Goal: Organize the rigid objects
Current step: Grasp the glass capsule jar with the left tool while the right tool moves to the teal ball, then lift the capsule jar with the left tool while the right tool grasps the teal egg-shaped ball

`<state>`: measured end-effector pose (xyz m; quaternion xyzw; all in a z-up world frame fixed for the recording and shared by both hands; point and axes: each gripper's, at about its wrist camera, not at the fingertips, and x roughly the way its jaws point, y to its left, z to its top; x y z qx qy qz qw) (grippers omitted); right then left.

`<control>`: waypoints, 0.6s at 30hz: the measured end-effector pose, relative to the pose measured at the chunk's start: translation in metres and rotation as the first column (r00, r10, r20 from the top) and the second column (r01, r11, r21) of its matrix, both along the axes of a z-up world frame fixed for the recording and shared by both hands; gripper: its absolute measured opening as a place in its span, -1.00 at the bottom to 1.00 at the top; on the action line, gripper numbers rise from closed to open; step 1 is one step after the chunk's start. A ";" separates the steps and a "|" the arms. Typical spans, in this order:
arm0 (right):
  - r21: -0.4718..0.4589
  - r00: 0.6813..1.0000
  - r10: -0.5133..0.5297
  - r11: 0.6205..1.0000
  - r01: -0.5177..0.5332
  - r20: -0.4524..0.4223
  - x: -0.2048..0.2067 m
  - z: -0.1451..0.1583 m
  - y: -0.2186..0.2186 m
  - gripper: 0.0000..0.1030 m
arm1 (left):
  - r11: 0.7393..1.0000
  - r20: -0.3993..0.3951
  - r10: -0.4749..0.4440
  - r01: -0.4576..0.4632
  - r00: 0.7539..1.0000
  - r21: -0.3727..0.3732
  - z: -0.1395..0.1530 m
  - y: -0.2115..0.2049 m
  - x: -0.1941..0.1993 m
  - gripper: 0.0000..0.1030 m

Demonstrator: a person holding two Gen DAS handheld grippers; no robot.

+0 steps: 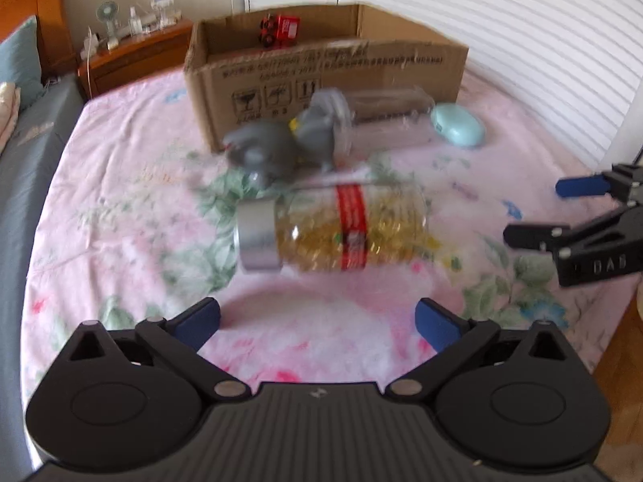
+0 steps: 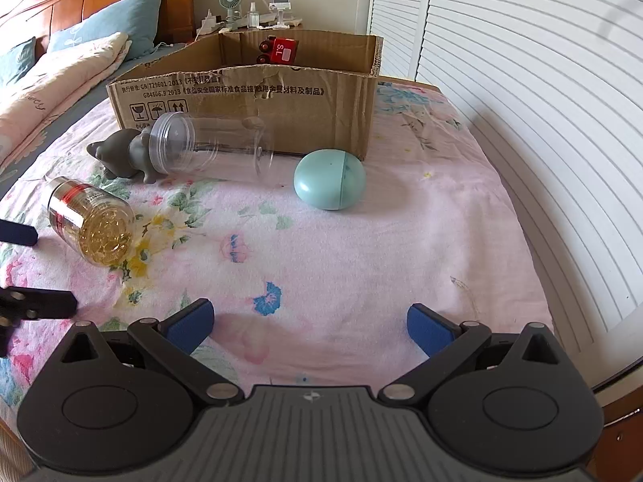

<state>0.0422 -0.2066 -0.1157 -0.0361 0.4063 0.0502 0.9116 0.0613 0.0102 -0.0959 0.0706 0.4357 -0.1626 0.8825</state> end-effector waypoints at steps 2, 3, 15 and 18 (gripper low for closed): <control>0.001 1.000 0.001 1.000 -0.001 0.005 -0.001 0.000 0.000 1.00 | 1.000 0.012 0.018 -0.018 1.000 -0.003 0.000 -0.004 0.002 0.99; 0.001 1.000 0.001 1.000 -0.001 0.007 -0.001 -0.001 0.000 1.00 | 1.000 0.018 0.022 -0.022 1.000 -0.004 -0.001 -0.006 0.003 0.99; 0.003 1.000 0.011 1.000 -0.011 0.010 -0.002 -0.002 -0.001 1.00 | 0.995 0.045 0.096 -0.095 0.994 -0.016 0.000 -0.016 0.019 0.98; 0.002 1.000 0.018 1.000 -0.018 0.009 0.000 -0.001 -0.002 1.00 | 0.993 0.051 0.117 -0.115 0.992 -0.034 0.006 -0.014 0.019 0.93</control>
